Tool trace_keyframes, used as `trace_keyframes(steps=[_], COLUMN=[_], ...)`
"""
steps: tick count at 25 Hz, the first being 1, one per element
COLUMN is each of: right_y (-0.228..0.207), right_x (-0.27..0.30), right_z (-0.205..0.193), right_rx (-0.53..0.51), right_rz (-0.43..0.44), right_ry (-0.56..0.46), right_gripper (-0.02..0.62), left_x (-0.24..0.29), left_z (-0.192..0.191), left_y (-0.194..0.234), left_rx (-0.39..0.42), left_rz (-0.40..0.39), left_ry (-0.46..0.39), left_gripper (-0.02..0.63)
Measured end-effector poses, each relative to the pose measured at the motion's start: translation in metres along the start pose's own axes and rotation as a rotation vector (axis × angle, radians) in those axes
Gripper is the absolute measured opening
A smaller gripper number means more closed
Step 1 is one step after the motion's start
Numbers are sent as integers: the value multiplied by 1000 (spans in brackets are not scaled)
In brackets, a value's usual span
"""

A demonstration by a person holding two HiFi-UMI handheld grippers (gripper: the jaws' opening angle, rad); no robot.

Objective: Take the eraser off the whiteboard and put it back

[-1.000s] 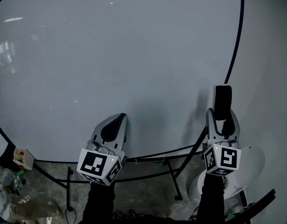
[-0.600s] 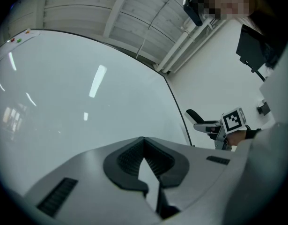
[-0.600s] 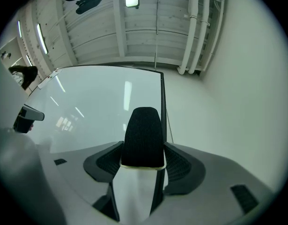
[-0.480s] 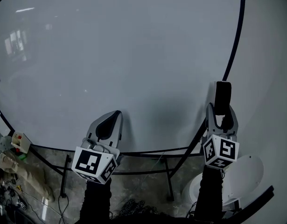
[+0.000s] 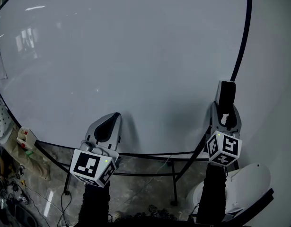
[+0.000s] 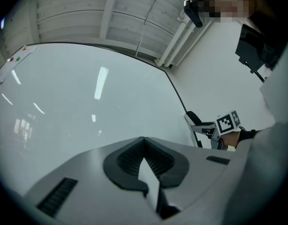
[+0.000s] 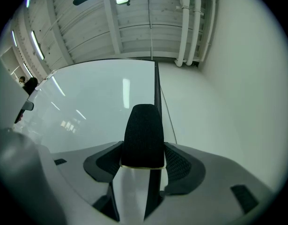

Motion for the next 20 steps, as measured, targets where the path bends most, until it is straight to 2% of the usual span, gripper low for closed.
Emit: trace_keyframes(steps=[9,20], right_y=[4,2], right_x=[13,14], right_z=[-20,-22], right_rx=[27,46], right_rz=[58,99], right_ry=[73,60], right_gripper=[276,276], left_x=[-2,2], left_z=[4,1], left_y=[-1,-4], left_rx=[24,30], left_rz=[19,1], left_ry=[28,33], left_gripper=[6,6])
Point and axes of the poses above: the fingertips, and each gripper's own axes: x forward along the fingers, y to its left, z out of its top, the point moved 7 cm from there along -x, backward along the fingers, and after that the axes turned 4 degrees about -z, right-handed, at the moved point
